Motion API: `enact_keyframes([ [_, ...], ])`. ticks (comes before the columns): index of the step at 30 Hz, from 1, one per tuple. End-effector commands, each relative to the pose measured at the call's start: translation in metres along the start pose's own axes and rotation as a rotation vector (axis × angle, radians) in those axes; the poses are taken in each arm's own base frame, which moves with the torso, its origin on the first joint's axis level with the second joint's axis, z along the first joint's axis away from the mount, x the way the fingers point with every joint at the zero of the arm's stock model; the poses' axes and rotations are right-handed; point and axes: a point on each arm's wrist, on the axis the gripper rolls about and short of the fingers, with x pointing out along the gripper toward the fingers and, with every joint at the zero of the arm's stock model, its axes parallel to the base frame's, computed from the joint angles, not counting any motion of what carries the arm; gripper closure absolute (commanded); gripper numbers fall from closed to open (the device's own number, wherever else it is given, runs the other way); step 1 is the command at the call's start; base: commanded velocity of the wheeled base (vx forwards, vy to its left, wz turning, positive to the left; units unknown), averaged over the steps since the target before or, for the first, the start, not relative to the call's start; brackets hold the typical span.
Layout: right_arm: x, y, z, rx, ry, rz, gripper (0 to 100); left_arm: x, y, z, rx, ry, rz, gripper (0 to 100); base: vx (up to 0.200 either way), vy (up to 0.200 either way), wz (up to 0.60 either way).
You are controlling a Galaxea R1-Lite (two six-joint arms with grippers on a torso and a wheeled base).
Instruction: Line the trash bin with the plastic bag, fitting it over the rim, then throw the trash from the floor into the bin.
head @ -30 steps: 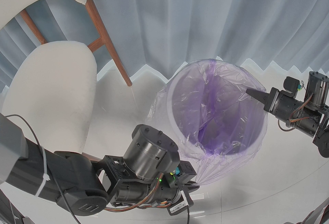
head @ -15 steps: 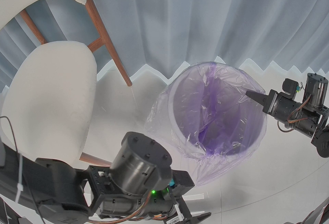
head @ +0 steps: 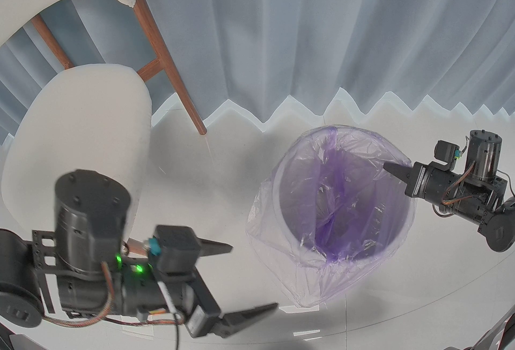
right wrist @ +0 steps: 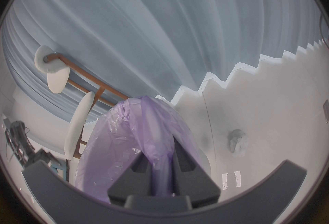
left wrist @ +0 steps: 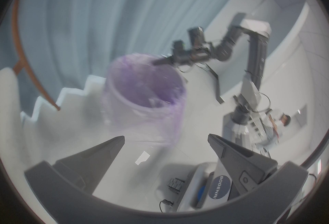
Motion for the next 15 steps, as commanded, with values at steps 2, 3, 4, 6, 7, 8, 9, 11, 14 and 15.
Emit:
enact_keyframes([
  [2,0.004,-0.015,-0.032,-0.022,0.056,-0.022,100,-0.053,0.030,-0.007,-0.173,-0.148,0.194,0,0.000,0.000,0.00],
  [3,0.007,-0.017,-0.035,-0.022,0.051,-0.021,100,-0.060,0.034,-0.009,-0.216,-0.170,0.222,0,0.000,0.000,0.00],
  [4,0.009,-0.018,-0.038,-0.025,0.052,-0.021,100,-0.066,0.037,-0.012,-0.258,-0.185,0.243,0,0.000,0.000,0.00],
  [6,0.016,-0.024,-0.046,-0.031,0.046,-0.018,100,-0.084,0.039,-0.017,-0.364,-0.243,0.269,0,0.000,0.000,0.00],
  [7,0.016,-0.024,-0.047,-0.033,0.045,-0.017,100,-0.086,0.039,-0.018,-0.372,-0.248,0.271,0,0.000,0.000,0.00],
  [8,0.023,-0.027,-0.052,-0.042,0.041,-0.014,100,-0.098,0.038,-0.023,-0.455,-0.293,0.263,0,0.000,0.000,0.00],
  [9,0.029,-0.030,-0.056,-0.054,0.039,-0.013,100,-0.104,0.038,-0.026,-0.514,-0.318,0.262,0,0.000,0.000,0.00],
  [11,0.039,-0.035,-0.061,-0.078,0.028,-0.004,100,-0.113,0.037,-0.026,-0.590,-0.372,0.268,0,0.000,0.000,0.00],
  [14,0.056,-0.041,-0.073,-0.113,0.025,0.022,100,-0.122,0.044,-0.021,-0.616,-0.460,0.321,0,0.000,0.000,0.00],
  [15,0.057,-0.041,-0.073,-0.115,0.024,0.024,100,-0.123,0.045,-0.021,-0.614,-0.464,0.327,0,0.000,0.000,0.00],
])
